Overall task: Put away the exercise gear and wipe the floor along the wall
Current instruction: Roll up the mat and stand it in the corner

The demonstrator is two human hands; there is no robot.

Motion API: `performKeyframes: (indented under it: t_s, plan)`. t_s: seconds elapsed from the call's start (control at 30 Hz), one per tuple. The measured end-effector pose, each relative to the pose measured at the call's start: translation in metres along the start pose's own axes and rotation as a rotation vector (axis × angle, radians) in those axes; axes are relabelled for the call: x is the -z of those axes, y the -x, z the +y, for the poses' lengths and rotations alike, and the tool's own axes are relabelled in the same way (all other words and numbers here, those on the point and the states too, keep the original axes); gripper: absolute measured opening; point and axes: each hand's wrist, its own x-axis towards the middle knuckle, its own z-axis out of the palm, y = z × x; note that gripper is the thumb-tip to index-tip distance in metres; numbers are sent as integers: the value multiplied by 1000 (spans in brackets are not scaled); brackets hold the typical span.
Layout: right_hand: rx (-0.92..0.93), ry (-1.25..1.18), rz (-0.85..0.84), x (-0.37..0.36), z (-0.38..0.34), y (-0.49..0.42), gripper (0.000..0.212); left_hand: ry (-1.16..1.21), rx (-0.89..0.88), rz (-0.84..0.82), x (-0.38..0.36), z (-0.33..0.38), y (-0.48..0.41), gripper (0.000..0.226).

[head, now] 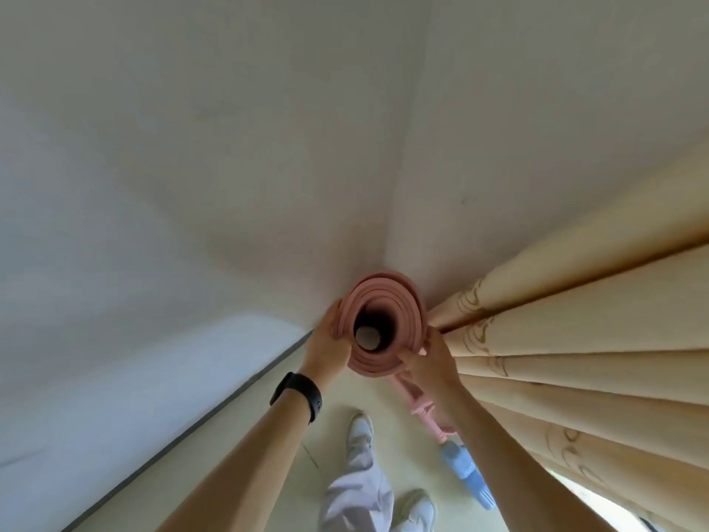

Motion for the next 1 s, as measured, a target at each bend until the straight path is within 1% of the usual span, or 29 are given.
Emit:
performKeyframes:
  t_s: [0.07,0.17,0.23,0.3,0.33,0.37,0.4,0.47,0.53,0.57,0.63,0.73,0.77,0.8,0.83,0.87,0.93,1.0]
  plan:
    - [9,15,46,0,-1,-28,48,19,17,-15,-2,-4,-30,34]
    - [36,21,58,-2,-3,-58,49,-32,88,-55,-8,-13,-69,56]
    - [32,22,32,-9,-11,-73,52,32,163,-56,-12,-16,-85,60]
    - [11,17,7,-15,-18,-88,77,124,199,-34,-14,-12,-98,60]
    - [-3,-3,-11,-15,-19,-97,81,164,201,-22,-14,-9,-106,62]
    - [-14,-44,-24,-13,-22,-104,78,216,205,-16,-14,-5,-112,63]
    - [-48,-92,-25,-10,-29,-109,69,263,214,-18,-15,-2,-118,64]
    - [-117,-166,-6,-1,-42,-113,40,319,227,-45,-20,7,-126,62]
    - [-120,-193,25,9,-47,-119,7,302,210,-67,-28,14,-130,57]
    - [-106,-182,33,12,-46,-121,4,294,203,-69,-30,15,-131,56]
    - [-84,-167,38,16,-42,-120,13,306,197,-61,-33,14,-129,55]
    - [-42,-149,49,6,-35,-122,9,259,200,-79,-22,3,-128,58]
    - [-23,-131,55,5,-29,-125,28,212,193,-100,-22,2,-128,61]
    - [-15,-129,70,5,-24,-131,53,176,187,-122,-23,3,-128,65]
    - [-24,-129,90,4,-18,-139,69,152,189,-137,-25,5,-129,67]
    - [-25,-117,101,5,-9,-148,70,143,196,-146,-29,8,-131,70]
    - [-22,-90,98,7,-18,-146,55,143,212,-145,-37,11,-134,70]
    - [-51,-107,68,13,-24,-143,51,134,209,-141,-43,13,-134,71]
